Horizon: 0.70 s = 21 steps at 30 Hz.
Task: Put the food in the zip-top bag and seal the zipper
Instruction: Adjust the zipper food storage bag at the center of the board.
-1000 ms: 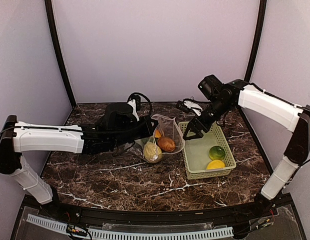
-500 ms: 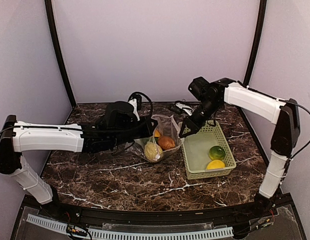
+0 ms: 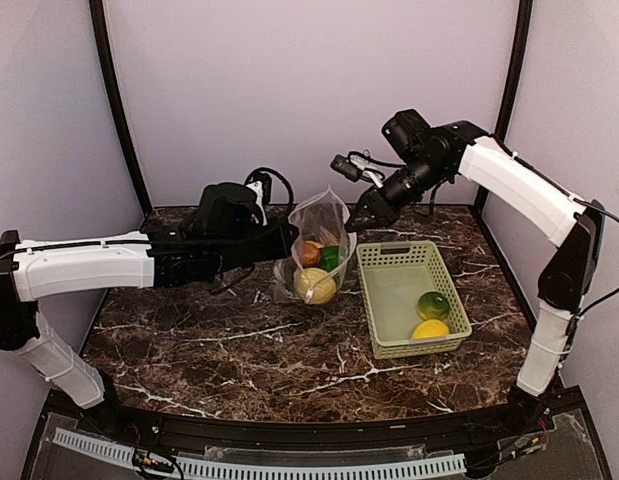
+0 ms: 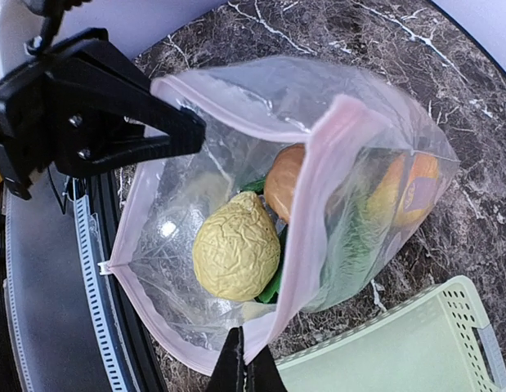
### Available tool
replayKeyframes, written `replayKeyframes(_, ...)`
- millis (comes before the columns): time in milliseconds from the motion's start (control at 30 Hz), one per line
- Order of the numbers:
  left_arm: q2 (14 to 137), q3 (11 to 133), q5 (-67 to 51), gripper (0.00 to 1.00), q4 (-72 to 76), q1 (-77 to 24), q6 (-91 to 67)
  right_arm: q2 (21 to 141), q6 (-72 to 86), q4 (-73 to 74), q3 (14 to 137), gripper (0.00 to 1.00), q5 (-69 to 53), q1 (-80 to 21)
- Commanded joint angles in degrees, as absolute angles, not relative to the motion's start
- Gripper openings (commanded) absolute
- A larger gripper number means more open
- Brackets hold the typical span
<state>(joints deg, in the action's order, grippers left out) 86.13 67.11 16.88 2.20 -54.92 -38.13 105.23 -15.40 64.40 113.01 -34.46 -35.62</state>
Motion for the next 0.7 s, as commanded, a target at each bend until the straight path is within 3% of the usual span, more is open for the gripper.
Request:
replayKeyframes(0, 81.13, 67.99, 18.67, 0.01, 6.34, -54.92, -36.08, 104.08, -16.21, 64.86, 112.12, 0.00, -35.90, -35.24)
replayKeyframes(267, 77.63, 70.17, 21.58, 0.01, 6.48, -55.90, -30.44, 100.98, -17.40, 63.21, 113.40, 0.04, -42.72, -35.33)
replayKeyframes(400, 82.81, 72.67, 21.76, 0.01, -0.12, -54.96, -30.64, 104.05, -18.07, 64.31, 113.18, 0.07, -44.45, -35.31)
replayKeyframes(533, 85.76, 73.10, 13.86, 0.01, -0.82, -54.81, -33.12, 104.92, -19.56, 65.07, 111.19, 0.24, -45.52, -35.42)
replayKeyframes(667, 84.64, 69.36, 15.05, 0.01, 1.84, -54.43, -34.03, 102.45, -21.36, 66.04, 108.99, 0.43, -41.87, -34.76)
